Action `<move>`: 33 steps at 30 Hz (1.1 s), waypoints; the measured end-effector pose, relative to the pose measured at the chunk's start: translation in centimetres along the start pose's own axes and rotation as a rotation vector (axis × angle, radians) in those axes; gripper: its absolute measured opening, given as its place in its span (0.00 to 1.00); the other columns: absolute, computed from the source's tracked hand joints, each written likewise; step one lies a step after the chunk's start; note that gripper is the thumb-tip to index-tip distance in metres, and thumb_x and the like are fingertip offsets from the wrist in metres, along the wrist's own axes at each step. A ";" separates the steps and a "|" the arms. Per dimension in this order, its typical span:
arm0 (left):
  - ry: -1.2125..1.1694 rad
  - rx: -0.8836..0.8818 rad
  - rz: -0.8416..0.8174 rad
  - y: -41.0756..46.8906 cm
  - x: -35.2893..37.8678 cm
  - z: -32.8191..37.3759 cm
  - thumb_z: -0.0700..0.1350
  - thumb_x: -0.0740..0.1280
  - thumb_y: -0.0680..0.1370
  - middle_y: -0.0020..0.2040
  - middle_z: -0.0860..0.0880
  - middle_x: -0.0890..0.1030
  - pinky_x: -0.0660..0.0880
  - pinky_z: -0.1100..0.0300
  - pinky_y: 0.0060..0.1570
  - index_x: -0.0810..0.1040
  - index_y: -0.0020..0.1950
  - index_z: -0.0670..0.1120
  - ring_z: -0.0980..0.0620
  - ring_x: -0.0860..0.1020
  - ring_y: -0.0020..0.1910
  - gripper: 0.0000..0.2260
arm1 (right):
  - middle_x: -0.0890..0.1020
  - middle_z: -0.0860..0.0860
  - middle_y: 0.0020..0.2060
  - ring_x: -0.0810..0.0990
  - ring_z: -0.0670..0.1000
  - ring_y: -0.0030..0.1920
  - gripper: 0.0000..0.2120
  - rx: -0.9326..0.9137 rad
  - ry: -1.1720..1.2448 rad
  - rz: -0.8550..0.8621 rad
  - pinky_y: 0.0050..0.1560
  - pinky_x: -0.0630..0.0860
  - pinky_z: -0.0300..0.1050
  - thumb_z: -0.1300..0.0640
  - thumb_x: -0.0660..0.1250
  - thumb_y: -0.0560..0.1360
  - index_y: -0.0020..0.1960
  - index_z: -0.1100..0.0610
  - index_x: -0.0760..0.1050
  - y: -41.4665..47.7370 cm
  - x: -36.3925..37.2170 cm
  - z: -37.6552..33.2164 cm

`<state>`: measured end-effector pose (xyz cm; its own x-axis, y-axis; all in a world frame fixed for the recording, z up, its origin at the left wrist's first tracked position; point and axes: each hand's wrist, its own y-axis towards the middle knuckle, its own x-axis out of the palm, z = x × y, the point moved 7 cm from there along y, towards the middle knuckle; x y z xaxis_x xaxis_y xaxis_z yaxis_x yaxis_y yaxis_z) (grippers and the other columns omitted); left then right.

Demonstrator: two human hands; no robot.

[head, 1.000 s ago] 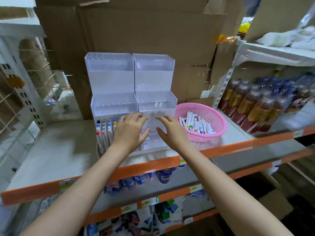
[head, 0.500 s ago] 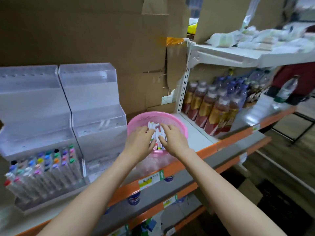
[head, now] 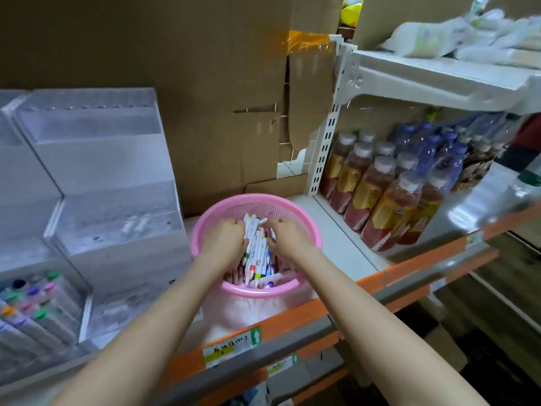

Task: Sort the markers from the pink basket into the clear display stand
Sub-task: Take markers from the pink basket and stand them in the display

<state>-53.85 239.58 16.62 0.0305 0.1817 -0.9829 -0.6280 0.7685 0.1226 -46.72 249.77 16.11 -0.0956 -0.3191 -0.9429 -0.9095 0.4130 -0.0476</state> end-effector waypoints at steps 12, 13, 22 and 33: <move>-0.244 -0.158 -0.044 0.5 0.0 -0.4 0.41 0.68 0.74 0.37 0.50 0.79 0.69 0.61 0.29 0.76 0.41 0.46 0.52 0.77 0.35 0.03 | 0.77 0.52 0.39 0.77 0.55 0.41 0.03 0.086 -0.036 0.029 0.34 0.71 0.45 0.62 0.63 0.75 0.48 0.58 0.72 1.0 -0.5 0.1; -0.258 -0.174 -0.050 0.5 0.1 -0.4 0.40 0.68 0.74 0.37 0.49 0.80 0.72 0.60 0.30 0.77 0.41 0.46 0.52 0.78 0.35 0.02 | 0.74 0.51 0.34 0.76 0.55 0.38 0.05 0.113 -0.045 0.019 0.30 0.68 0.44 0.63 0.63 0.74 0.41 0.57 0.70 1.0 -0.4 0.2; -0.338 -0.246 -0.052 -0.1 -0.1 -0.3 0.38 0.68 0.72 0.30 0.52 0.75 0.62 0.64 0.25 0.71 0.33 0.48 0.55 0.74 0.30 0.11 | 0.75 0.52 0.38 0.78 0.56 0.41 0.03 0.194 -0.103 -0.011 0.36 0.71 0.45 0.61 0.64 0.76 0.44 0.56 0.73 1.5 0.0 0.2; -0.439 -0.225 0.025 -0.1 -1.0 -0.5 0.39 0.67 0.73 0.43 0.47 0.76 0.64 0.61 0.29 0.68 0.58 0.43 0.50 0.74 0.40 0.15 | 0.76 0.55 0.39 0.74 0.56 0.39 0.02 0.150 0.107 0.085 0.34 0.66 0.46 0.60 0.60 0.77 0.47 0.59 0.70 1.7 -0.1 0.4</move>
<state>-54.20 239.08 17.49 0.3079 0.4771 -0.8231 -0.7836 0.6179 0.0651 -48.06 250.87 16.00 -0.2191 -0.3637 -0.9054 -0.8269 0.5618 -0.0256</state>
